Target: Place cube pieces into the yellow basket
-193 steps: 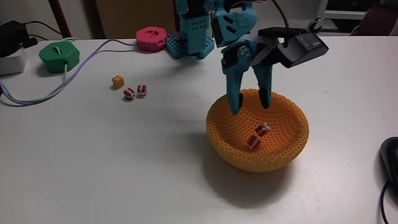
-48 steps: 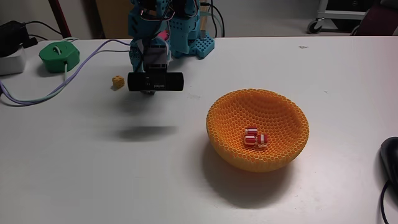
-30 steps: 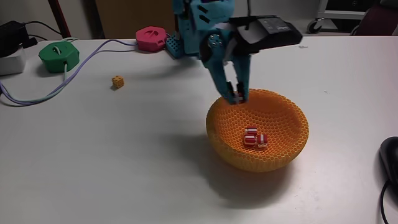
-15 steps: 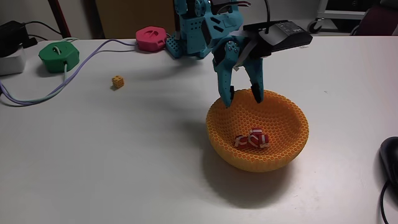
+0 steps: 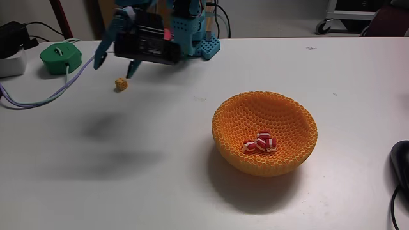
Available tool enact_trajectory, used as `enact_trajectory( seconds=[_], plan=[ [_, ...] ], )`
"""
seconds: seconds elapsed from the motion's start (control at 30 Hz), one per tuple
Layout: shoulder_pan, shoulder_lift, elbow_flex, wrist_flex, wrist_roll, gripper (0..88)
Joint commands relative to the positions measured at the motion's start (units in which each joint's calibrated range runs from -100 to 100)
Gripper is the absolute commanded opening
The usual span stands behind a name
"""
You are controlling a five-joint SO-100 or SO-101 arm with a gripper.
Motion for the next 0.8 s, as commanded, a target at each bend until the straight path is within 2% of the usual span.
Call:
enact_trajectory(
  seconds=[0.0, 0.3, 0.77],
  plan=[
    [9.6, -0.8, 2.4, -2.0, 1.2, 28.6],
    [15.6, 3.4, 11.3, -5.6, -3.4, 26.5],
    [14.5, 9.6, 11.0, -6.8, -3.8, 25.4]
  ],
)
